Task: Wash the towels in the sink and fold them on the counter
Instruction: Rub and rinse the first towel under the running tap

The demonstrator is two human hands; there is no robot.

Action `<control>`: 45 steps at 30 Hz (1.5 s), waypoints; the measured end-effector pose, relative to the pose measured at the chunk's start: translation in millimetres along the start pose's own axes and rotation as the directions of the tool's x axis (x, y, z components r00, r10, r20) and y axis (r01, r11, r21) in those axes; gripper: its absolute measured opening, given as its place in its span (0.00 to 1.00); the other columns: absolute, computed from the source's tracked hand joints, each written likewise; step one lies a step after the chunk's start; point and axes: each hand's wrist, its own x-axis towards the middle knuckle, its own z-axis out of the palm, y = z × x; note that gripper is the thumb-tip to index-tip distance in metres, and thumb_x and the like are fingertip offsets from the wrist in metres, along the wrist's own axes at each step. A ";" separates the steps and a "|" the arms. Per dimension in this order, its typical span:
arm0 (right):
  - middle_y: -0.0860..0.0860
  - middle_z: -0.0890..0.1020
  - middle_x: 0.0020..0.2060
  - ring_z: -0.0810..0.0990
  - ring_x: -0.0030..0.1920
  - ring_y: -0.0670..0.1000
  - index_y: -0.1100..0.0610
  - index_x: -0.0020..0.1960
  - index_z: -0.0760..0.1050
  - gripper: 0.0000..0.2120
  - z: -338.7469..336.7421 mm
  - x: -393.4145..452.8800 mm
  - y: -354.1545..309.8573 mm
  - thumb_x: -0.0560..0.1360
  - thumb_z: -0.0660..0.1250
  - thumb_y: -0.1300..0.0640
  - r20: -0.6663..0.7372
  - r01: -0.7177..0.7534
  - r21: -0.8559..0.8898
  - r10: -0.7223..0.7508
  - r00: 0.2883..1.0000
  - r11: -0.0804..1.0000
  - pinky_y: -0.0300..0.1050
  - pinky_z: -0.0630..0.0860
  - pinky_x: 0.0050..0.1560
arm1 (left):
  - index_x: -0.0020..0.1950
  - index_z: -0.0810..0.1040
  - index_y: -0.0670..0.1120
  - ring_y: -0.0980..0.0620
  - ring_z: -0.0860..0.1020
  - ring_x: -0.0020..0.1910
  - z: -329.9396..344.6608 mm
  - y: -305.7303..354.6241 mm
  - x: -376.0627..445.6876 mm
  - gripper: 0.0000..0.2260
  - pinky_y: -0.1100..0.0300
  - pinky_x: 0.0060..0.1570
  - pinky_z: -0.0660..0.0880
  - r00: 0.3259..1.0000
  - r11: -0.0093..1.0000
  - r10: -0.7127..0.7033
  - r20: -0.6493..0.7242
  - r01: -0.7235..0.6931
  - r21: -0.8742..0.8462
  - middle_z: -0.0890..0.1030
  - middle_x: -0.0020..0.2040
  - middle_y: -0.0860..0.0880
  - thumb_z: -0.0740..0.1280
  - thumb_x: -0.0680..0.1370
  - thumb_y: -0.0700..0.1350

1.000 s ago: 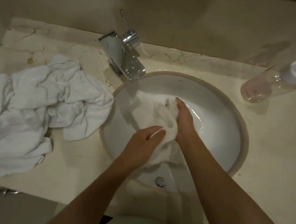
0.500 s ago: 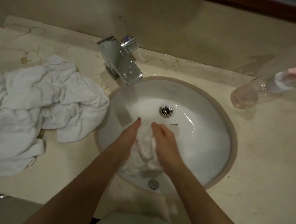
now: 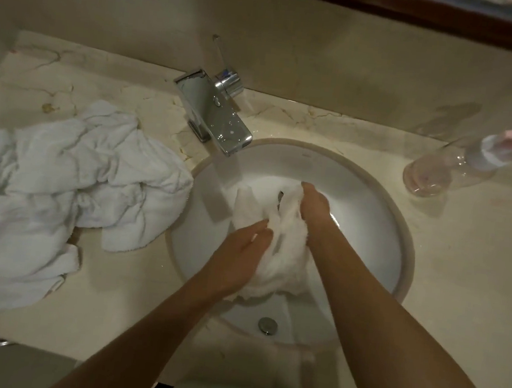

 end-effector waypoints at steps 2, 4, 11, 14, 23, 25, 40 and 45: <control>0.57 0.80 0.45 0.81 0.46 0.55 0.61 0.55 0.75 0.20 -15.6 -0.8 -0.2 0.79 0.64 0.43 0.104 -0.104 0.322 0.074 0.992 0.941 0.47 0.79 0.53 | 0.60 0.79 0.51 0.55 0.79 0.53 -11.5 -12.5 2.1 0.20 0.55 0.56 0.74 0.999 0.999 0.014 -0.028 -0.014 0.035 0.82 0.54 0.53 0.59 0.74 0.58; 0.61 0.82 0.53 0.80 0.57 0.58 0.67 0.58 0.76 0.28 -30.7 -8.4 -3.7 0.78 0.65 0.41 0.160 -0.170 0.507 0.102 0.982 0.845 0.52 0.74 0.66 | 0.52 0.82 0.45 0.48 0.81 0.49 -22.1 -19.5 4.6 0.17 0.52 0.55 0.75 0.995 0.952 -0.068 -0.079 0.041 -0.302 0.83 0.49 0.47 0.65 0.71 0.54; 0.57 0.84 0.49 0.83 0.51 0.59 0.62 0.57 0.80 0.11 -62.9 -43.2 52.6 0.82 0.62 0.57 0.178 -0.106 0.420 0.033 0.983 0.901 0.51 0.80 0.53 | 0.61 0.81 0.36 0.43 0.82 0.51 -44.1 -23.4 15.0 0.23 0.54 0.51 0.80 0.926 0.277 -0.153 0.344 0.374 -0.885 0.83 0.54 0.38 0.74 0.73 0.52; 0.56 0.85 0.44 0.85 0.44 0.55 0.62 0.51 0.84 0.21 -54.7 -58.8 61.9 0.79 0.65 0.44 0.420 -0.358 0.337 0.201 0.885 0.871 0.46 0.82 0.46 | 0.59 0.80 0.35 0.42 0.84 0.48 -46.4 -13.0 12.5 0.20 0.52 0.49 0.82 0.879 0.352 -0.225 0.420 0.475 -0.806 0.83 0.52 0.37 0.65 0.80 0.51; 0.53 0.81 0.40 0.77 0.39 0.50 0.60 0.48 0.76 0.23 -23.1 -55.4 17.9 0.71 0.65 0.38 0.333 0.543 -0.460 -0.430 0.839 0.703 0.50 0.73 0.43 | 0.49 0.81 0.48 0.50 0.80 0.47 -73.8 18.9 11.9 0.13 0.60 0.45 0.74 0.994 0.997 0.035 -0.106 -0.027 0.073 0.82 0.45 0.53 0.68 0.67 0.49; 0.48 0.81 0.41 0.77 0.41 0.47 0.55 0.50 0.78 0.11 -14.5 -60.1 -15.9 0.78 0.66 0.47 0.378 0.627 -0.416 -0.502 0.778 0.659 0.47 0.73 0.44 | 0.44 0.79 0.46 0.49 0.75 0.44 -74.5 18.8 12.4 0.13 0.60 0.42 0.69 0.952 0.964 0.205 -0.228 -0.157 0.213 0.77 0.43 0.54 0.63 0.64 0.51; 0.50 0.83 0.55 0.80 0.56 0.53 0.52 0.60 0.79 0.27 137.8 -47.9 -178.2 0.75 0.63 0.32 0.350 0.583 -0.801 -0.685 0.640 0.135 0.48 0.75 0.51 | 0.48 0.78 0.47 0.48 0.83 0.47 -43.7 14.6 6.0 0.10 0.58 0.41 0.80 0.876 0.740 -0.256 -0.408 -0.093 -0.666 0.83 0.48 0.47 0.58 0.83 0.40; 0.51 0.84 0.50 0.81 0.54 0.54 0.52 0.56 0.81 0.22 150.7 -30.2 -182.6 0.76 0.65 0.36 0.313 0.557 -0.822 -0.721 0.618 0.121 0.46 0.72 0.48 | 0.52 0.75 0.41 0.48 0.80 0.42 -45.7 21.7 27.2 0.02 0.51 0.50 0.81 0.837 0.335 -0.490 -0.244 -0.077 -0.939 0.78 0.46 0.43 0.66 0.80 0.39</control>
